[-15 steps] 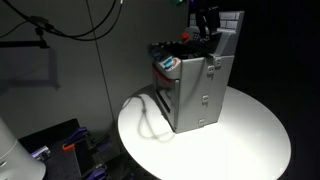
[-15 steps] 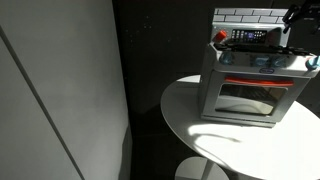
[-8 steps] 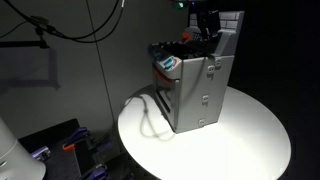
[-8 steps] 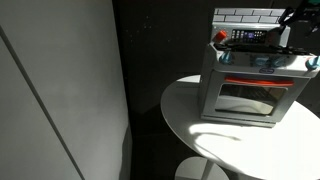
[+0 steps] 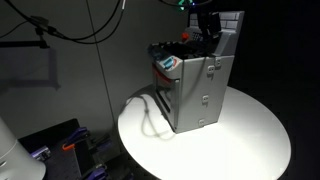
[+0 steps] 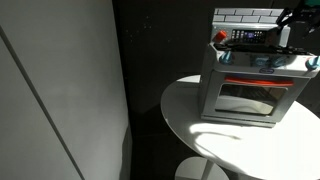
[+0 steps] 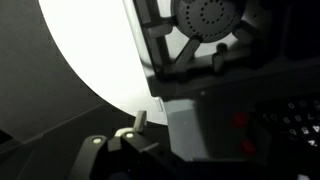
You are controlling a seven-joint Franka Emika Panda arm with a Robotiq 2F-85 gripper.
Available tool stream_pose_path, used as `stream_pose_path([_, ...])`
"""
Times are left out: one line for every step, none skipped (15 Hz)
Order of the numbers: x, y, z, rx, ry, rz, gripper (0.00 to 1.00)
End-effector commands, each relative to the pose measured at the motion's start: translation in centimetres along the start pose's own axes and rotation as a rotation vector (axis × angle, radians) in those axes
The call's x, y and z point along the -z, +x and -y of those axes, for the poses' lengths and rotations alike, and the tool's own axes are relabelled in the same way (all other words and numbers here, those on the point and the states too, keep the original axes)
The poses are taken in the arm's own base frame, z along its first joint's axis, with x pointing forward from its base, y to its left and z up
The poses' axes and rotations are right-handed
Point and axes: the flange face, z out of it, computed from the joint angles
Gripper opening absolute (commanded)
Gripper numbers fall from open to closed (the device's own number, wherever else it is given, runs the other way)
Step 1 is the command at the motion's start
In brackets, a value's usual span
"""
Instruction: Push the top orange button on the right side of the stoves button display
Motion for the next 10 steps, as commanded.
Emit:
stream_pose_path([0.02,0.67,0.28,-0.024,-0.004,-0.023,1.00])
stream_pose_path([-0.02,0.71,0.29,-0.025,-0.004,-0.023,1.00])
stream_pose_path([-0.07,0.78,0.31,-0.025,-0.003,-0.025,1.00])
stream_pose_path([-0.13,0.81,0.32,-0.026,-0.003,-0.025,1.00])
stream_pose_path([-0.18,0.85,0.35,-0.027,-0.002,-0.027,1.00])
stream_pose_path([-0.23,0.88,0.38,-0.027,-0.002,-0.028,1.00])
stream_pose_path([-0.27,0.90,0.42,-0.028,-0.001,-0.029,1.00])
stream_pose_path([-0.30,0.93,0.44,-0.029,0.000,-0.031,1.00])
stream_pose_path([-0.34,0.96,0.46,-0.030,0.000,-0.033,1.00])
stream_pose_path([-0.38,1.00,0.48,-0.030,0.001,-0.035,1.00])
